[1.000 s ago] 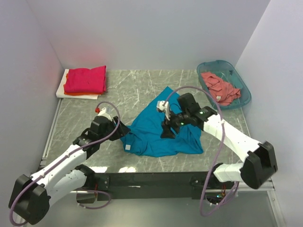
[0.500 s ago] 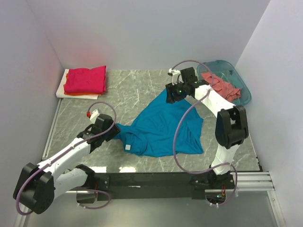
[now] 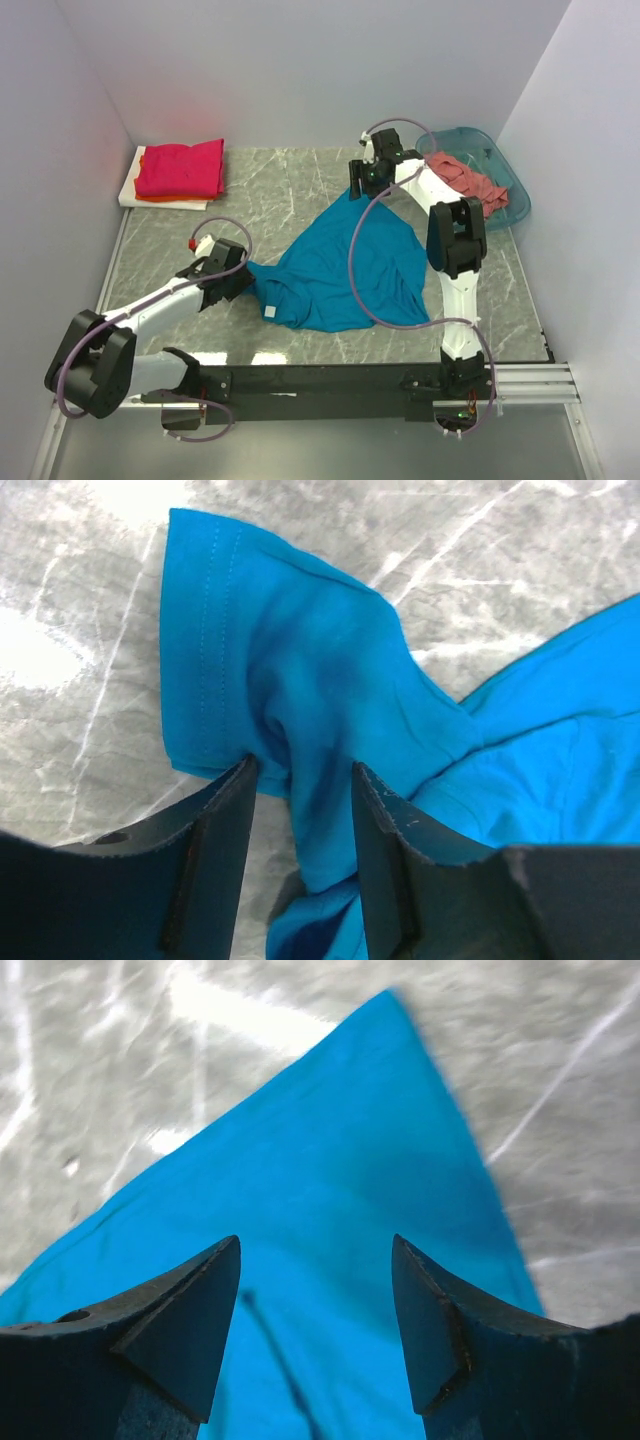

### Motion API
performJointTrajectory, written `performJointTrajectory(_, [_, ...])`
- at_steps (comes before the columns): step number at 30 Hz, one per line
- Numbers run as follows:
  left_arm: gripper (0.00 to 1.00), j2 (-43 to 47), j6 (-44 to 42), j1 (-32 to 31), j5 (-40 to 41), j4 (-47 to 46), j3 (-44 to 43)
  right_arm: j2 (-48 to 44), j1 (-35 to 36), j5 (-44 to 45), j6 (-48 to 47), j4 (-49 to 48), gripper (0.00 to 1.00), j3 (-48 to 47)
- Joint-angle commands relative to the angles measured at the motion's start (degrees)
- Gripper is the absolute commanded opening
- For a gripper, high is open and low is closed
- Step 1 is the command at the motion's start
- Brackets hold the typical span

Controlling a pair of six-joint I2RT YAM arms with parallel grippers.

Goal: Fold and stack the t-shirts
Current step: Flatten the tshirt out

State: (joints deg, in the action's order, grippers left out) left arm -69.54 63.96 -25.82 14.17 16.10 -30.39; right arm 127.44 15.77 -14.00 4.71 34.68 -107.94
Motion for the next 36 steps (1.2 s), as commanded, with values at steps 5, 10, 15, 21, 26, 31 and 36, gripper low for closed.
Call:
performJointTrajectory(5, [0.37,2.74,-1.91,1.56,-3.09,-4.76,0.33,9.04,-1.71,2.32,0.66,9.35,0.68,-13.34])
performJointTrajectory(10, [0.32,1.34,-3.40,2.88,-5.03,-6.87,0.33,11.95,-1.97,1.96,-0.84,12.25,0.67,-17.21])
performJointTrajectory(15, [0.29,0.54,-4.37,3.76,-6.79,-8.45,0.51,14.42,-2.06,1.08,-1.63,14.63,0.66,-19.50])
performJointTrajectory(21, [0.69,4.40,-4.81,3.85,-8.73,-6.44,1.56,13.54,-2.06,-1.55,-3.22,14.28,0.52,-16.70])
performJointTrajectory(26, [0.81,10.03,-4.81,3.85,-6.88,-0.91,2.00,13.62,-1.97,-2.61,-3.83,14.72,0.37,-16.77])
performJointTrajectory(31, [0.80,5.93,-4.64,3.85,-7.23,0.08,1.83,14.42,-1.97,-2.79,-3.83,14.98,0.28,-17.30])
performJointTrajectory(36, [0.77,-1.38,-3.85,3.85,-8.46,-2.65,0.60,14.77,-1.97,-3.05,-4.09,15.25,0.19,-17.57])
